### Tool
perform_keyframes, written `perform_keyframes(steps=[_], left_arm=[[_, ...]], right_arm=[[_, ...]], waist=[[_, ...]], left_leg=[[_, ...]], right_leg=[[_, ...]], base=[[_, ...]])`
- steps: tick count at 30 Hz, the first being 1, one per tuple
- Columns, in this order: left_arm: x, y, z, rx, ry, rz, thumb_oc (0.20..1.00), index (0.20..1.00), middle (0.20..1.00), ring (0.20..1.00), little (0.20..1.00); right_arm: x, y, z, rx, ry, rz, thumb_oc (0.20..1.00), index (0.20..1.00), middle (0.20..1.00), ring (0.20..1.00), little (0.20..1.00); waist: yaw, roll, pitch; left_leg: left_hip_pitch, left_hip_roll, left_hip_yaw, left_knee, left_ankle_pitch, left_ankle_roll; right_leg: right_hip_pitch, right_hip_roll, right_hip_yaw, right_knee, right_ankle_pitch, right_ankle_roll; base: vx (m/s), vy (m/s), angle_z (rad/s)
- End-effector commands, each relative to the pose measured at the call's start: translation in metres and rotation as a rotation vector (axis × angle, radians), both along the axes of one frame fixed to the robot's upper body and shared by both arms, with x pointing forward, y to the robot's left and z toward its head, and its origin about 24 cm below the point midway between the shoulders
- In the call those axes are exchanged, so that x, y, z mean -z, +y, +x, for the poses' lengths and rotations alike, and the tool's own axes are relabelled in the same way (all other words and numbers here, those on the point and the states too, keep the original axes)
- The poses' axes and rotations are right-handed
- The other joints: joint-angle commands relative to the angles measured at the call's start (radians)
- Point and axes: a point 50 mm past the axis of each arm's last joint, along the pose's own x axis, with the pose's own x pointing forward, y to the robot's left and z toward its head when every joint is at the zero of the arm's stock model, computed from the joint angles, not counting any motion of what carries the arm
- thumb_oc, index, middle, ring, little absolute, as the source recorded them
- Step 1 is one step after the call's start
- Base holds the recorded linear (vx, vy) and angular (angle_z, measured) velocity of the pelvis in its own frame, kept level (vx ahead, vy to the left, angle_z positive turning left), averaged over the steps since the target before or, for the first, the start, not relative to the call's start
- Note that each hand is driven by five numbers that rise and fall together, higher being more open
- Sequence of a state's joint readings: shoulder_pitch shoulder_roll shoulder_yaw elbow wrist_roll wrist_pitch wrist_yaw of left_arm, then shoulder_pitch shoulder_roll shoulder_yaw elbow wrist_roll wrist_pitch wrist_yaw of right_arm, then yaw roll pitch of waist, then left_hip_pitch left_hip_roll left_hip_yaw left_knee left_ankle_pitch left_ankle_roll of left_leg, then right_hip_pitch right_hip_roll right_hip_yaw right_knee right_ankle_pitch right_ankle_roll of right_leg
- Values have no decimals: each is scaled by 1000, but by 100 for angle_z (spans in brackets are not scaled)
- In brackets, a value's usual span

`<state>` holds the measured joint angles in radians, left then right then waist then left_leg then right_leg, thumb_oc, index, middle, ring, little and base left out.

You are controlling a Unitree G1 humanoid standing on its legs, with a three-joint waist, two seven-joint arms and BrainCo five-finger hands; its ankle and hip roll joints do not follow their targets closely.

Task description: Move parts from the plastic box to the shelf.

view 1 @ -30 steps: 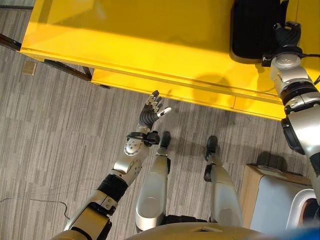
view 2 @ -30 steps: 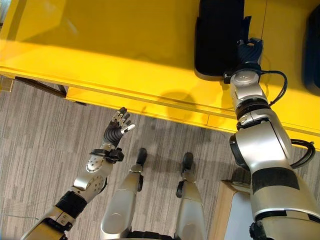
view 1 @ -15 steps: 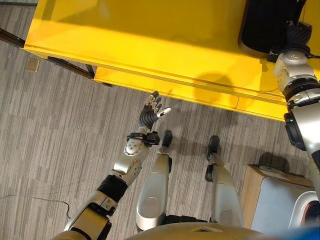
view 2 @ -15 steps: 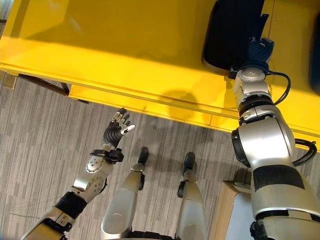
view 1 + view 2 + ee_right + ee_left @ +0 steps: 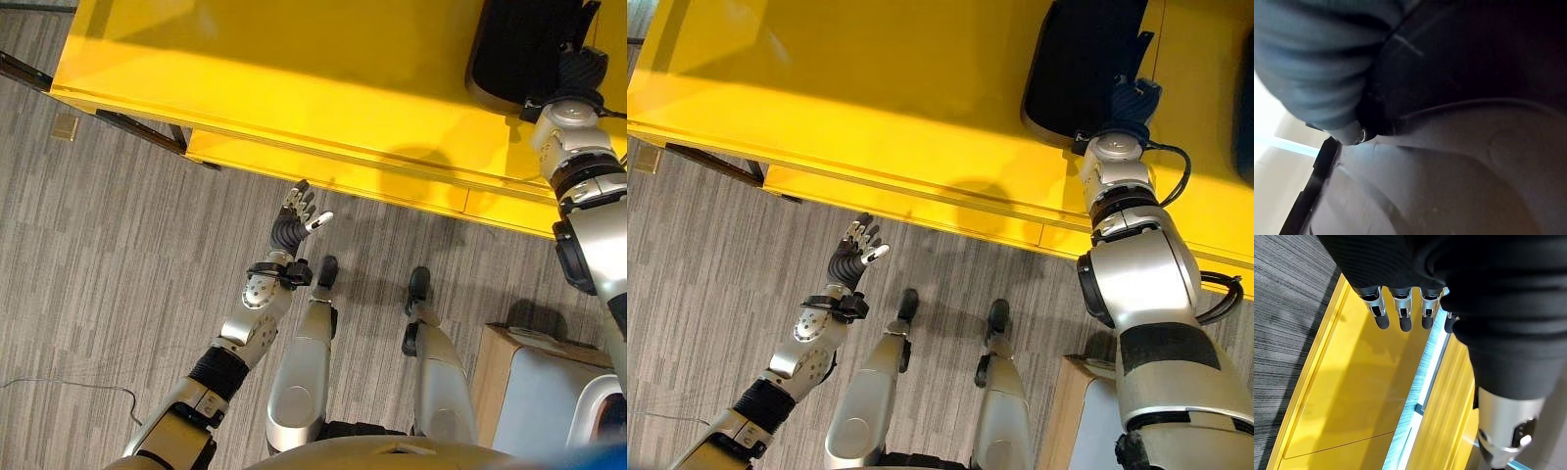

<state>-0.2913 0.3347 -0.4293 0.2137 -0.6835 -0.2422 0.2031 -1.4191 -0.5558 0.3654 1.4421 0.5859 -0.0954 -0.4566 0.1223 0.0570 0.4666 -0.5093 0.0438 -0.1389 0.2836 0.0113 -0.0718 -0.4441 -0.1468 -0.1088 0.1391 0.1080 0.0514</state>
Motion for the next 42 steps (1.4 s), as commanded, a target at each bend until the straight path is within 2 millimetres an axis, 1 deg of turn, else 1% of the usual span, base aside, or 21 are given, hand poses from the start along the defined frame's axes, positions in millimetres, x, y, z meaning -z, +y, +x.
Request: perform_keyframes(steps=[1,2,3,4,5,7,12,13,20,21,22,23,25,26,29,30,31,37,40,41,42], left_arm=[[-19,-9,-8,56,-103,-19,1000,1000,1000,1000,1000],[-19,-8,-8,51,-104,-20,1000,1000,1000,1000,1000],[-19,-8,-8,51,-104,-20,1000,1000,1000,1000,1000],[-18,-5,-8,36,-99,-19,1000,1000,1000,1000,1000],[-18,-5,-8,36,-99,-19,1000,1000,1000,1000,1000],[-18,-3,-7,17,-97,-24,1000,1000,1000,1000,1000],[-20,-1,-6,-11,-101,-39,1000,1000,1000,1000,1000],[-22,2,-6,-34,-110,-48,1000,1000,1000,1000,1000],[-22,6,-5,-66,-114,-60,1000,1000,1000,1000,1000],[-22,7,-4,-82,-112,-64,1000,1000,1000,1000,1000],[-22,8,-4,-89,-112,-66,1000,1000,1000,1000,1000],[-21,8,-4,-89,-111,-64,1000,1000,1000,1000,1000],[-21,11,-3,-119,-111,-67,1000,1000,1000,1000,1000],[-21,12,-3,-118,-111,-66,1000,1000,1000,1000,1000],[-24,16,-3,-145,-131,-66,1000,1000,1000,1000,1000],[-24,16,-4,-145,-130,-65,1000,1000,1000,1000,1000],[-25,17,-4,-152,-136,-63,1000,1000,1000,1000,1000],[-26,20,-6,-166,-146,-50,1000,1000,1000,1000,1000],[-24,22,-8,-173,-143,-42,1000,1000,1000,1000,1000],[-23,23,-8,-179,-138,-43,1000,1000,1000,1000,1000],[-21,25,-9,-183,-134,-38,1000,1000,1000,1000,1000]], right_arm=[[-17,9,1,-23,-65,-35,937,937,937,937,937],[-21,12,2,-26,-90,-44,1000,1000,1000,1000,1000],[-20,13,2,-26,-90,-44,1000,1000,1000,1000,1000],[-27,23,3,-36,-126,-89,1000,1000,1000,1000,1000],[-27,23,3,-36,-125,-89,1000,1000,1000,1000,1000],[-34,35,4,-47,-170,-131,1000,1000,1000,1000,1000],[-44,42,1,-16,-230,-190,1000,1000,1000,1000,1000],[-55,45,-4,4,-295,-224,1000,1000,1000,1000,1000],[-70,53,-14,-4,-437,-210,1000,1000,1000,1000,1000],[-78,58,-25,-2,-542,-205,1000,1000,1000,1000,1000],[-81,59,-29,-1,-578,-207,1000,1000,1000,1000,1000],[-80,60,-30,1,-577,-207,1000,1000,1000,1000,1000],[-80,59,-44,39,-670,-210,1000,1000,1000,1000,1000],[-79,59,-44,41,-669,-209,1000,1000,1000,1000,1000],[-86,56,-68,145,-796,-244,1000,1000,1000,1000,1000],[-85,56,-68,147,-795,-245,1000,1000,1000,1000,1000],[-88,56,-77,183,-840,-262,1000,1000,1000,1000,1000],[-84,68,-95,187,-920,-315,1000,1000,1000,1000,1000],[-73,74,-104,154,-948,-323,1000,1000,1000,1000,1000],[-62,81,-109,81,-960,-305,1000,1000,1000,1000,1000],[-53,81,-110,59,-946,-301,1000,1000,1000,1000,1000]], waist=[[17,3,-11],[14,1,-10],[14,1,-10],[7,-4,-10],[7,-4,-10],[-4,-9,-9],[-21,-18,-10],[-29,-21,-7],[-45,-32,-9],[-56,-34,-9],[-61,-36,-10],[-61,-37,-11],[-70,-36,-13],[-71,-38,-15],[-78,-35,-23],[-77,-36,-23],[-79,-37,-28],[-84,-44,-39],[-91,-51,-49],[-94,-56,-54],[-96,-59,-59]], left_leg=[[38,37,52,47,-101,-13],[39,38,53,46,-101,-13],[39,38,53,46,-101,-13],[40,39,54,44,-100,-13],[40,39,54,44,-100,-13],[39,42,57,44,-98,-14],[35,41,59,38,-90,-14],[38,45,60,38,-96,-17],[35,49,62,33,-91,-17],[38,53,62,36,-100,-18],[34,51,63,33,-93,-17],[34,51,62,32,-93,-17],[42,54,61,36,-106,-16],[39,52,61,32,-97,-15],[43,51,60,27,-97,-12],[43,51,60,27,-97,-12],[46,50,59,27,-98,-12],[59,52,59,17,-97,-10],[77,54,64,3,-93,-9],[88,56,63,-10,-89,-9],[97,58,65,-20,-85,-8]], right_leg=[[-9,-90,-39,173,-103,67],[-11,-89,-37,174,-103,67],[-11,-89,-37,174,-103,67],[-12,-87,-35,173,-102,66],[-12,-87,-35,173,-102,66],[-15,-86,-33,172,-99,65],[-20,-83,-33,166,-92,64],[-21,-79,-31,170,-98,64],[-28,-77,-27,167,-91,63],[-27,-74,-25,171,-99,63],[-30,-75,-25,167,-92,63],[-30,-76,-25,167,-92,63],[-25,-74,-24,172,-102,63],[-27,-75,-25,167,-94,62],[-21,-79,-26,164,-95,64],[-20,-79,-26,164,-95,64],[-16,-79,-26,162,-95,64],[-2,-78,-28,154,-90,67],[14,-77,-27,138,-84,69],[26,-78,-26,125,-79,70],[35,-80,-28,115,-74,72]], base=[[0,0,0],[0,0,0],[0,0,0],[0,0,0],[0,0,0],[0,0,0],[-9,1,-4],[0,0,0],[0,0,0],[0,0,0],[0,0,0],[0,0,0],[15,-7,-1],[13,-11,-4],[0,-2,-1],[0,0,0],[0,0,0],[0,0,0],[0,0,0],[0,0,0],[41,-8,-1]])
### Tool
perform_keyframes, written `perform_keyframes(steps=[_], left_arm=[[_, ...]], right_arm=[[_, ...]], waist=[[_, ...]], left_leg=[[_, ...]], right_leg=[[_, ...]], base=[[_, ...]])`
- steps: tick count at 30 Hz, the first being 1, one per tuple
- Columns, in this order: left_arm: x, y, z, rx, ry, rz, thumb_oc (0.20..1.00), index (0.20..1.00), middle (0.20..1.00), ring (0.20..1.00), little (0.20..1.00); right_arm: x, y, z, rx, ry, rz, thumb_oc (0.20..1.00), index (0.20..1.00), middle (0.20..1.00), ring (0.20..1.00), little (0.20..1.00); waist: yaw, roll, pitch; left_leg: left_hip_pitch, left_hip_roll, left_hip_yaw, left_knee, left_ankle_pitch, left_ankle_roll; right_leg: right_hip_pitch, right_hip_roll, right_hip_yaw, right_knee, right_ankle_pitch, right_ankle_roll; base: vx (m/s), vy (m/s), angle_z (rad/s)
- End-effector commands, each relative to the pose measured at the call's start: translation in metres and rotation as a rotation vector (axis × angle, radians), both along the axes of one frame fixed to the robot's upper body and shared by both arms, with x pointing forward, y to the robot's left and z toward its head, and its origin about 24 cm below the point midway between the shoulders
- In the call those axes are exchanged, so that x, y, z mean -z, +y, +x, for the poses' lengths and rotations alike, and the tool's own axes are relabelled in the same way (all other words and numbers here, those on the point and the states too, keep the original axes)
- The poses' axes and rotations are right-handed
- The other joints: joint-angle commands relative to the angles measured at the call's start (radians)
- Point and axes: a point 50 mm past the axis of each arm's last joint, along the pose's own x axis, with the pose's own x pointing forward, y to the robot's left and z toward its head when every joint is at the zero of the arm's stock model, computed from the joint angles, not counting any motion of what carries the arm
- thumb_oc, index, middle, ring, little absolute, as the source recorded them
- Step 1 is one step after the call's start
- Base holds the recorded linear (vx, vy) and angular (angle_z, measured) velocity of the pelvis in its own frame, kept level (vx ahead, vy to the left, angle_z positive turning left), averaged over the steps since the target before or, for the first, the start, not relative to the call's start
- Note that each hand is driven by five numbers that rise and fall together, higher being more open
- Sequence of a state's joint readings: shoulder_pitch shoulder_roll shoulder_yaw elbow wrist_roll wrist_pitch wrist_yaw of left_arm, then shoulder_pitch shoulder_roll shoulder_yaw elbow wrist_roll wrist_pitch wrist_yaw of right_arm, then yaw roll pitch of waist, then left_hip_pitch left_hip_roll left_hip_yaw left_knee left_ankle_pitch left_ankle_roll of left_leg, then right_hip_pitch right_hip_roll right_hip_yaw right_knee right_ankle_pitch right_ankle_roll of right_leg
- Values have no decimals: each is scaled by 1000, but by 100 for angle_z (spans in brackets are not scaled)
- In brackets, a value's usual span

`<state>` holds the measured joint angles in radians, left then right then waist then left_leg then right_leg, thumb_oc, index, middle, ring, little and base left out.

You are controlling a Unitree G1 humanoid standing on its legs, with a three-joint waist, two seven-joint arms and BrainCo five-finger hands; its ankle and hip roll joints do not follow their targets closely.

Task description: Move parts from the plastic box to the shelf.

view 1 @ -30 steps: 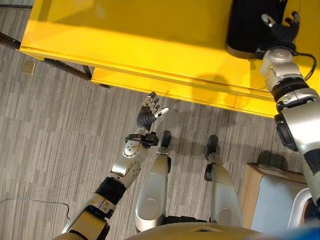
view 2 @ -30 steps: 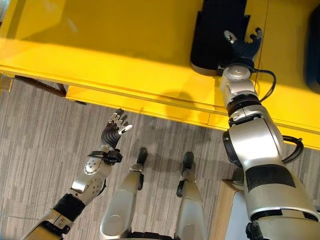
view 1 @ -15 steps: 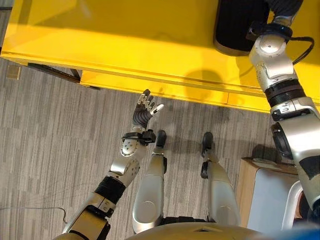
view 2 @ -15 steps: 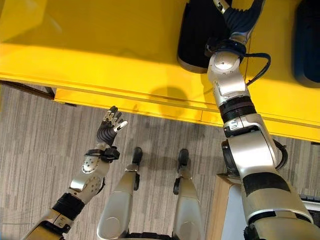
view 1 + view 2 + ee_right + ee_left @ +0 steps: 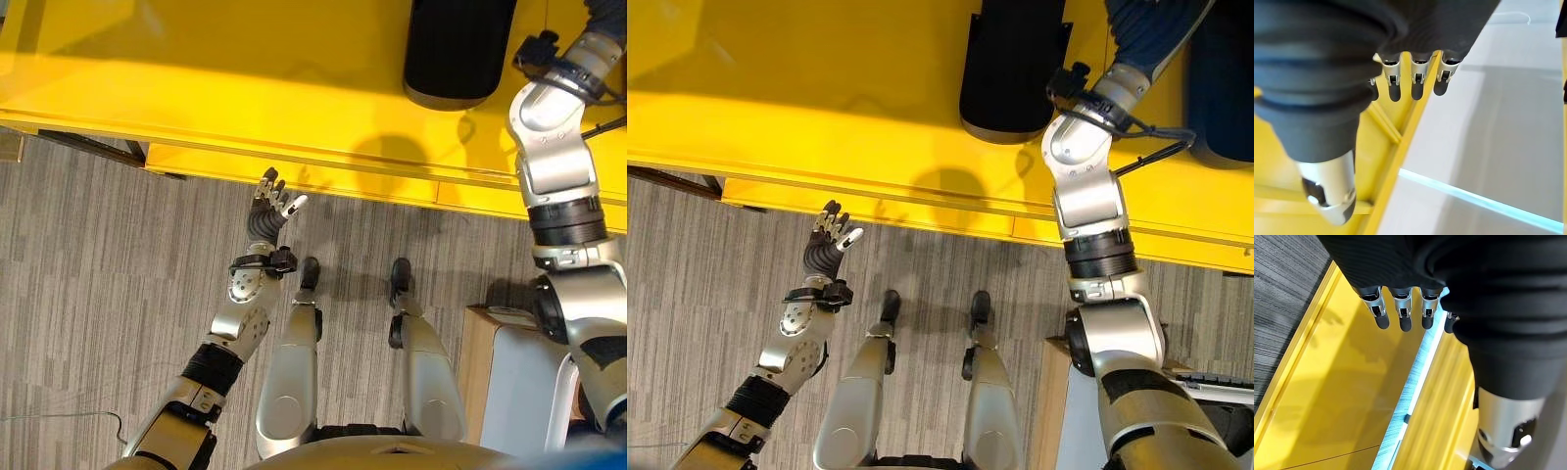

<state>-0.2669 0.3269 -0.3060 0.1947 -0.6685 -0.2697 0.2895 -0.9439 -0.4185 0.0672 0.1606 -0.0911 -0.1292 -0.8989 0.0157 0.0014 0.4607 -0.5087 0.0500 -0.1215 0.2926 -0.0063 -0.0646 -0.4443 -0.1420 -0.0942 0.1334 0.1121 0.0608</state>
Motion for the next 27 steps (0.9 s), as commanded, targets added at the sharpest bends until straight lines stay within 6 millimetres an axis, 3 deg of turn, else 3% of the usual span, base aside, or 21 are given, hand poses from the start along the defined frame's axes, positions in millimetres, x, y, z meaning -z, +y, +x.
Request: perform_keyframes(steps=[1,2,8,11,13,16,21,27], left_arm=[[-11,-4,-12,9,-98,23,1000,1000,1000,1000,1000],[-10,-4,-13,9,-94,24,1000,1000,1000,1000,1000],[0,6,-20,-3,-69,28,1000,1000,1000,1000,1000],[5,7,-23,-2,-56,29,1000,1000,1000,1000,1000],[11,9,-27,-4,-43,34,1000,1000,1000,1000,1000],[13,12,-28,-12,-40,43,1000,1000,1000,1000,1000],[14,20,-33,-39,-45,91,1000,1000,1000,1000,1000],[12,26,-38,-48,-61,167,1000,1000,1000,1000,1000]], right_arm=[[16,-7,-21,-67,-73,-21,1000,1000,1000,1000,1000],[17,-7,-21,-70,-70,-21,1000,1000,1000,1000,1000],[92,-11,-37,-182,163,-105,1000,1000,1000,1000,1000],[104,-13,-40,-187,214,-128,1000,1000,1000,1000,1000],[133,-20,-46,-191,348,-153,1000,1000,1000,1000,1000],[145,-18,-48,-211,403,-172,1000,1000,1000,1000,1000],[182,-18,-52,-267,593,-196,1000,1000,1000,1000,1000],[205,-16,-57,-303,710,-219,1000,1000,1000,1000,1000]], waist=[[8,-5,-58],[8,-6,-60],[-11,-19,-113],[-13,-22,-124],[-20,-18,-166],[-23,-17,-183],[-27,-18,-232],[-31,-16,-258]], left_leg=[[106,52,49,-41,-63,-16],[110,52,50,-45,-61,-16],[183,63,49,-133,-25,-18],[202,64,48,-153,-17,-19],[261,60,55,-212,-2,-20],[298,58,63,-245,8,-23],[355,50,84,-293,16,-22],[388,46,95,-318,19,-17]], right_leg=[[45,-86,-43,109,-73,63],[49,-86,-44,105,-71,63],[137,-99,-55,3,-31,82],[160,-102,-61,-19,-24,86],[217,-115,-72,-77,0,100],[249,-120,-76,-110,17,106],[298,-129,-76,-169,48,123],[316,-134,-70,-175,49,129]], base=[[31,-1,0],[0,0,0],[51,-2,2],[62,8,0],[126,53,4],[58,44,6],[39,43,1],[4,14,-4]])
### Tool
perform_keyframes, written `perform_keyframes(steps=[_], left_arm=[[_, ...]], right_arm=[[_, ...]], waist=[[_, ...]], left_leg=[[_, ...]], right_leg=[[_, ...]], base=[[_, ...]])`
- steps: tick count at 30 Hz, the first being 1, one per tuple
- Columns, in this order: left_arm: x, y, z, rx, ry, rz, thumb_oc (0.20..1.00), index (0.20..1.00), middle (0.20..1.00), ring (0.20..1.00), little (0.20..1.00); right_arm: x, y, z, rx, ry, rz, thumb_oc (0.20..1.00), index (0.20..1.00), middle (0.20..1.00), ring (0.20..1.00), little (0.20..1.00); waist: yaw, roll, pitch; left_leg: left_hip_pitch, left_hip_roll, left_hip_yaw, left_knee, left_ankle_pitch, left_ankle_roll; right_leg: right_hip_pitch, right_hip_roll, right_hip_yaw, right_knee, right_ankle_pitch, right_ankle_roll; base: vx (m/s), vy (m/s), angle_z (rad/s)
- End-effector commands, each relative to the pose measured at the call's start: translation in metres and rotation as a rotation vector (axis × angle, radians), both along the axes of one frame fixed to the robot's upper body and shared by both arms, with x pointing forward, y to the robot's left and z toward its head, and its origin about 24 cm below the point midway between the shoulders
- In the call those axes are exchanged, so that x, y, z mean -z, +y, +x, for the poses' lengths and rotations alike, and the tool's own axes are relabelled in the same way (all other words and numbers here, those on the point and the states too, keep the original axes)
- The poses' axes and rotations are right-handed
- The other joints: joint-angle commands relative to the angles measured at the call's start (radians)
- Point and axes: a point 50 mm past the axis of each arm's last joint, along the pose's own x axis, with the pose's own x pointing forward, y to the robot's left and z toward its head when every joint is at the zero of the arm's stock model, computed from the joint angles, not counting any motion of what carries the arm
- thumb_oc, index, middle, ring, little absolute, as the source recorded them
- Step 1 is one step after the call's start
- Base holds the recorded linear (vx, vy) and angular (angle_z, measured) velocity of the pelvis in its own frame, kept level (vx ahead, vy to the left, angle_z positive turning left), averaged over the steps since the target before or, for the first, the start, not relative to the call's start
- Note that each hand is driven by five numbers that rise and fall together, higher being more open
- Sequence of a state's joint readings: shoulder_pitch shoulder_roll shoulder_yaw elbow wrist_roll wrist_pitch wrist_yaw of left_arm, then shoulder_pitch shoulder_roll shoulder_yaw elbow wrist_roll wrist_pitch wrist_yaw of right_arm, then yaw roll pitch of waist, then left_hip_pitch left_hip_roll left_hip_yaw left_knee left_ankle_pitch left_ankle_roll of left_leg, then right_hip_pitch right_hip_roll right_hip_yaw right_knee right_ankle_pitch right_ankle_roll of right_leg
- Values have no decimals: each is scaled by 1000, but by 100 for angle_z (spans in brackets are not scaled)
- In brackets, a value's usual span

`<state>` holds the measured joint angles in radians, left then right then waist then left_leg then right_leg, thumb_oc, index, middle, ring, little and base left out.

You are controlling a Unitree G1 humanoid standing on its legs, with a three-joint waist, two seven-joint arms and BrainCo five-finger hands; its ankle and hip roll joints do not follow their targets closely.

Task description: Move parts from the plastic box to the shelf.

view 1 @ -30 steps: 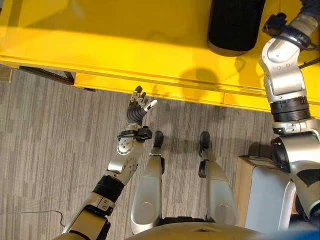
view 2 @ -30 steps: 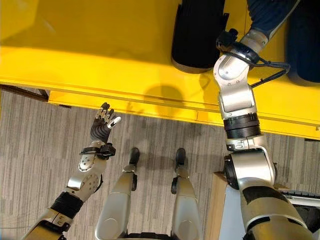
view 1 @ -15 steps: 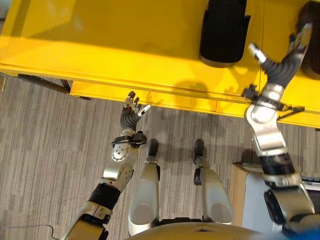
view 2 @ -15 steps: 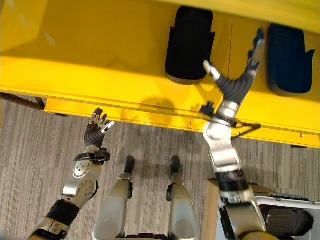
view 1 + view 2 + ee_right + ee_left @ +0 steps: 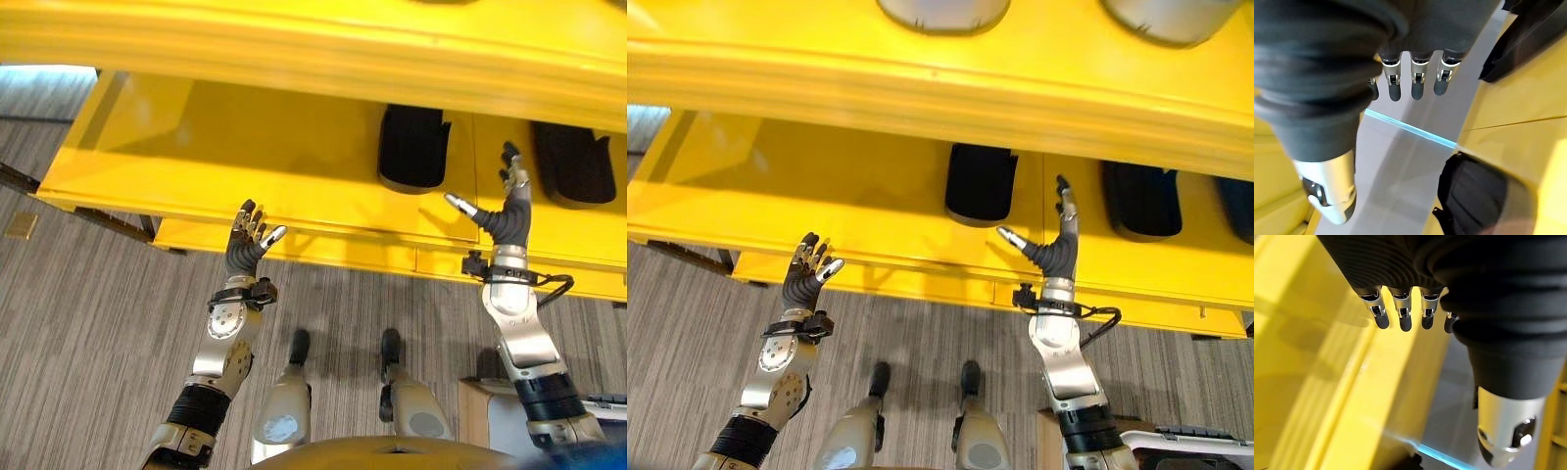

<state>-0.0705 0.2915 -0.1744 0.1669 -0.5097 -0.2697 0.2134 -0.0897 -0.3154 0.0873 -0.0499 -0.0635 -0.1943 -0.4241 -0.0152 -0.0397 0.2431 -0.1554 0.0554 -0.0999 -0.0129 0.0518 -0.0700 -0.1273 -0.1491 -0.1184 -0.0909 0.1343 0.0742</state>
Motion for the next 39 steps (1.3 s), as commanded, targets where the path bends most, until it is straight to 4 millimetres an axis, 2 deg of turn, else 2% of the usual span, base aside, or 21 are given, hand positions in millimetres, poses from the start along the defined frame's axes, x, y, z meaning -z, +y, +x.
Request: perform_keyframes(steps=[1,8,13,17,21,22,23,24,25,26,27,28,29,32,35,36,39], left_arm=[[-21,-2,-5,41,-130,83,1000,1000,1000,1000,1000],[-28,-1,-8,64,-164,180,1000,1000,1000,1000,1000],[-34,-3,-6,80,-187,209,1000,1000,1000,1000,1000],[-41,-5,-2,91,-216,218,1000,1000,1000,1000,1000],[-46,-7,0,105,-240,216,1000,1000,1000,1000,1000],[-47,-8,1,106,-245,217,1000,1000,1000,1000,1000],[-50,-9,3,110,-256,221,1000,1000,1000,1000,1000],[-50,-9,3,110,-257,221,1000,1000,1000,1000,1000],[-51,-11,5,117,-262,220,1000,1000,1000,1000,1000],[-56,-10,9,104,-278,226,1000,1000,1000,1000,1000],[-56,-10,9,102,-279,226,1000,1000,1000,1000,1000],[-57,-8,9,96,-282,233,1000,1000,1000,1000,1000],[-59,-6,10,89,-286,238,1000,1000,1000,1000,1000],[-62,-2,14,67,-294,240,1000,1000,1000,1000,1000],[-60,6,11,33,-272,222,1000,1000,1000,1000,1000],[-59,10,9,20,-263,213,1000,1000,1000,1000,1000],[-54,21,4,-11,-237,203,1000,1000,1000,1000,1000]], right_arm=[[-8,-5,-1,-19,-35,-38,1000,1000,1000,1000,1000],[9,-6,-7,-37,38,-27,1000,1000,1000,1000,1000],[13,-6,-7,-44,63,-23,1000,1000,1000,1000,1000],[15,-6,-5,-42,72,-8,1000,1000,1000,1000,1000],[15,-6,-4,-41,77,10,1000,1000,1000,1000,1000],[15,-6,-3,-46,76,12,1000,1000,1000,1000,1000],[15,-6,-4,-48,74,22,1000,1000,1000,1000,1000],[15,-6,-4,-48,73,22,1000,1000,1000,1000,1000],[15,-5,-4,-51,77,20,1000,1000,1000,1000,1000],[13,2,1,-79,69,39,1000,1000,1000,1000,1000],[13,3,1,-80,68,40,1000,1000,1000,1000,1000],[12,8,3,-102,65,53,1000,1000,1000,1000,1000],[11,10,5,-116,62,63,1000,1000,1000,1000,1000],[9,17,7,-155,56,60,1000,1000,1000,1000,1000],[9,24,8,-185,60,65,1000,1000,1000,1000,1000],[8,27,9,-197,58,72,1000,1000,1000,1000,1000],[4,29,8,-213,44,63,1000,1000,1000,1000,1000]], waist=[[0,26,-44],[-6,26,-73],[-8,19,-80],[-9,6,-72],[-12,-10,-53],[-14,-15,-46],[-20,-26,-26],[-20,-27,-26],[-31,-34,-8],[-44,-44,10],[-42,-44,9],[-37,-41,15],[-24,-32,19],[-4,-16,9],[55,-10,3],[70,-11,-2],[105,-31,-7]], left_leg=[[40,39,74,-17,-38,-11],[77,45,82,-22,-48,-6],[87,42,88,-9,-63,0],[78,24,92,51,-103,18],[51,-19,95,123,-146,44],[41,-33,97,141,-157,52],[7,-62,103,185,-175,68],[3,-65,104,190,-177,70],[-20,-81,113,194,-179,82],[-56,-76,149,190,-172,89],[-59,-74,152,191,-172,89],[-66,-60,170,189,-167,89],[-70,-40,193,183,-160,88],[-66,-16,243,141,-129,92],[-63,21,322,141,-117,101],[-51,30,335,139,-136,95],[-50,50,412,155,-127,93]], right_leg=[[1,-128,-45,51,25,117],[23,-123,-32,58,10,119],[33,-127,-28,56,12,124],[33,-143,-12,68,22,135],[26,-182,10,94,52,150],[21,-194,16,101,64,154],[6,-223,30,111,102,161],[4,-225,31,110,104,163],[-25,-244,40,111,160,167],[-92,-249,36,81,286,187],[-94,-247,39,76,291,186],[-110,-238,7,75,284,183],[-100,-234,-50,87,240,177],[-58,-204,-120,165,122,150],[5,-200,-227,290,19,128],[28,-192,-227,319,-16,136],[61,-186,-249,329,-26,134]], base=[[6,7,-4],[3,2,-1],[-1,23,-2],[-9,95,-7],[-18,136,-10],[-55,263,-3],[-54,212,-1],[-89,280,5],[-169,260,7],[-167,253,5],[-147,169,-16],[-77,94,-59],[-96,145,-94],[-84,155,-106],[-95,101,-129],[-79,73,-112],[-117,-59,-108]])
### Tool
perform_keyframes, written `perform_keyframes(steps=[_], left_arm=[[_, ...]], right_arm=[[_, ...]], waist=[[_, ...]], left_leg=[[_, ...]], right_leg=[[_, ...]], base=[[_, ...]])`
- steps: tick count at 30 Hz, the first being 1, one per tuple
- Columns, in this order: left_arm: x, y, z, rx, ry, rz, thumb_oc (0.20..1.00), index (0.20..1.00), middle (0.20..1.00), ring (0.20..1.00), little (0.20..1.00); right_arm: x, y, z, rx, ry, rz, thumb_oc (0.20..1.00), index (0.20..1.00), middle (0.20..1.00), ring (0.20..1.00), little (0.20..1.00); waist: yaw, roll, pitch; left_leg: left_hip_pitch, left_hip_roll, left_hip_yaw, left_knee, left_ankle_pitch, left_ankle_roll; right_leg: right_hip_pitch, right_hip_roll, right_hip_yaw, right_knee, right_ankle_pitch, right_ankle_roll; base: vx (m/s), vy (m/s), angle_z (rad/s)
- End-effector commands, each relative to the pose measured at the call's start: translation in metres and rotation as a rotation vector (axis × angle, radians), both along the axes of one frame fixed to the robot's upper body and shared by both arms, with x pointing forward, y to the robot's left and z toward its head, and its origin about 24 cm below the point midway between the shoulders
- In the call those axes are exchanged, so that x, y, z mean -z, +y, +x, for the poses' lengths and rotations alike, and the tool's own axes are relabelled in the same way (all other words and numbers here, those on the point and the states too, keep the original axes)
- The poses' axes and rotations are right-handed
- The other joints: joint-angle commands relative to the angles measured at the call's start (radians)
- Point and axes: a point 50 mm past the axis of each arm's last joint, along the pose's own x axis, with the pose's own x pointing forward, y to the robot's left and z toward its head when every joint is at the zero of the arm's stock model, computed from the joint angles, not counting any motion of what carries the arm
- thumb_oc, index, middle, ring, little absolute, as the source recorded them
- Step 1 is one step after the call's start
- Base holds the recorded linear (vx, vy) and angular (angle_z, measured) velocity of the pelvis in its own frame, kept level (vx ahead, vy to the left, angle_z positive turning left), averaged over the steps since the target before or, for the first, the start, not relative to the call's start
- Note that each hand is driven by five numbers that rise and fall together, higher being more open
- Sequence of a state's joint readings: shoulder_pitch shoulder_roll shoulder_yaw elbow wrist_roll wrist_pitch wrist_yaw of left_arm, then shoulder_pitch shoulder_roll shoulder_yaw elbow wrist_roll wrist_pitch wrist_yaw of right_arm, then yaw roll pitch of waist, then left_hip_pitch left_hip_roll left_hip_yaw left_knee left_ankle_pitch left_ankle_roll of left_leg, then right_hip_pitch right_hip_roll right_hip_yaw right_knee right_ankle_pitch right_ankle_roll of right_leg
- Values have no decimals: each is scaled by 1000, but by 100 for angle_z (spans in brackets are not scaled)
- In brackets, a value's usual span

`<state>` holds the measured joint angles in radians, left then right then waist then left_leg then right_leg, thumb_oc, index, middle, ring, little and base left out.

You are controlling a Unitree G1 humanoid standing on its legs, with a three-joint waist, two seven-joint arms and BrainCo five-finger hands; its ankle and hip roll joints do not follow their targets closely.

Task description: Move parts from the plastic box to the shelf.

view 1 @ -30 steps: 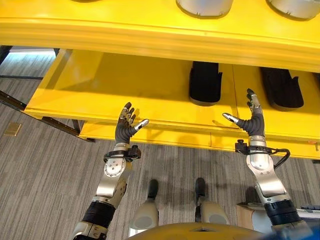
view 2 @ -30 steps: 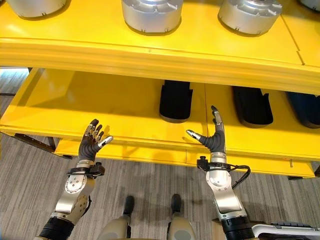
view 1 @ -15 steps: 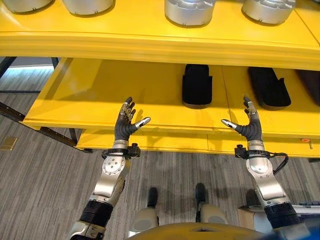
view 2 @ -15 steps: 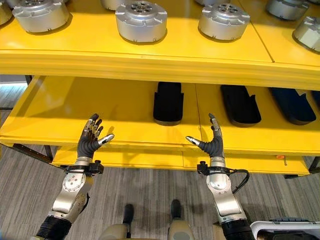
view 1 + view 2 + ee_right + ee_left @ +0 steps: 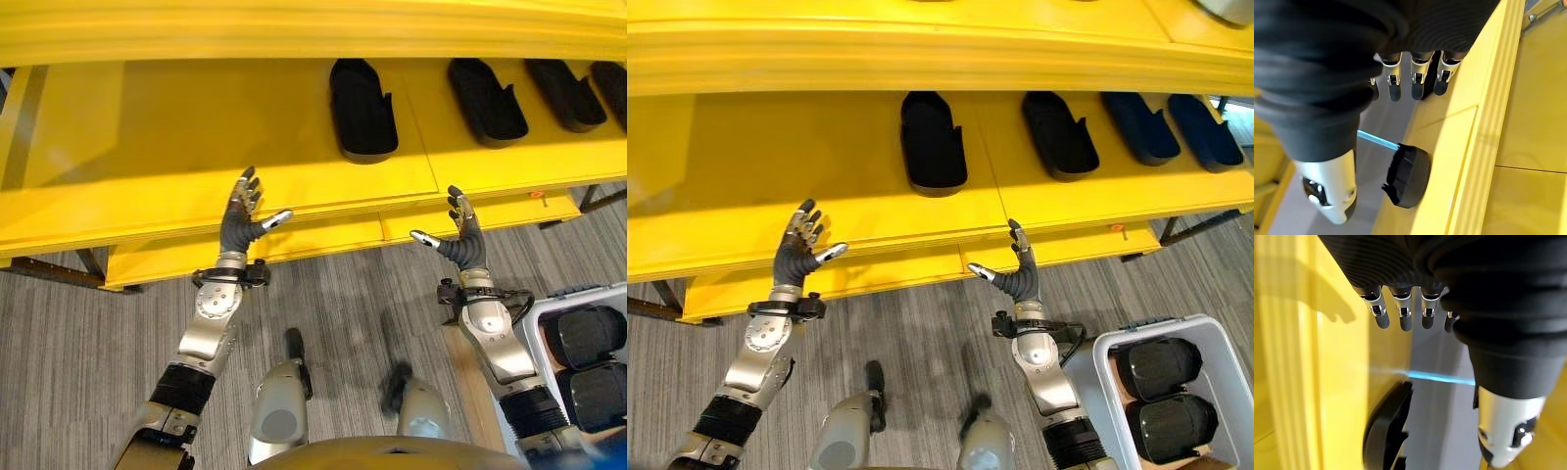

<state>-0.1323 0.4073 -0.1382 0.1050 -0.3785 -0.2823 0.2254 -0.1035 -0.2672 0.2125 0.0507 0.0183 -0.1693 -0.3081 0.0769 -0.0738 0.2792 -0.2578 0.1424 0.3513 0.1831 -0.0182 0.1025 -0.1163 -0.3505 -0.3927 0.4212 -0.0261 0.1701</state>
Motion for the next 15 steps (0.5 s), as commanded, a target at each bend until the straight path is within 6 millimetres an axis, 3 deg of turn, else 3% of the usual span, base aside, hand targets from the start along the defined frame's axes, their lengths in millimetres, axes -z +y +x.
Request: perform_keyframes(steps=[1,3,5,7,9,14,15], left_arm=[[-6,7,-12,-9,-52,-43,1000,1000,1000,1000,1000],[-4,9,-13,-12,-47,-41,1000,1000,1000,1000,1000],[1,9,-16,-14,-29,-52,1000,1000,1000,1000,1000],[6,9,-18,-15,-12,-62,1000,1000,1000,1000,1000],[12,5,-21,3,4,-94,1000,1000,1000,1000,1000],[18,-2,-19,29,30,-92,1000,1000,1000,1000,1000],[23,-7,-19,44,54,-94,1000,1000,1000,1000,1000]], right_arm=[[-29,-8,3,1,-142,12,1000,1000,1000,1000,1000],[-29,-9,2,7,-143,7,1000,1000,1000,1000,1000],[-27,-15,-1,27,-141,-3,1000,1000,1000,1000,1000],[-26,-21,-5,48,-139,-17,1000,1000,1000,1000,1000],[-21,-36,-13,111,-130,-30,1000,1000,1000,1000,1000],[-18,-44,-19,143,-119,-32,1000,1000,1000,1000,1000],[-17,-49,-22,163,-120,-31,1000,1000,1000,1000,1000]], waist=[[19,-9,-47],[17,-12,-52],[3,-12,-61],[-11,-6,-70],[-51,6,-80],[-81,23,-76],[-107,38,-70]], left_leg=[[54,-13,-6,-22,-50,-95],[57,0,7,-14,-47,-104],[67,31,26,-15,-27,-125],[74,56,38,-27,4,-147],[95,107,61,-65,63,-185],[114,141,71,-84,100,-215],[135,165,82,-113,142,-239]], right_leg=[[75,36,4,-260,97,28],[82,49,13,-292,99,25],[97,88,39,-359,58,7],[108,116,50,-397,52,-1],[115,170,73,-430,32,-22],[122,208,85,-445,19,-40],[127,247,102,-469,16,-55]], base=[[-98,-146,-129],[-42,-154,-119],[-4,-229,-76],[-15,-227,-75],[-6,-263,-72],[0,-150,-29],[-22,-245,-12]])
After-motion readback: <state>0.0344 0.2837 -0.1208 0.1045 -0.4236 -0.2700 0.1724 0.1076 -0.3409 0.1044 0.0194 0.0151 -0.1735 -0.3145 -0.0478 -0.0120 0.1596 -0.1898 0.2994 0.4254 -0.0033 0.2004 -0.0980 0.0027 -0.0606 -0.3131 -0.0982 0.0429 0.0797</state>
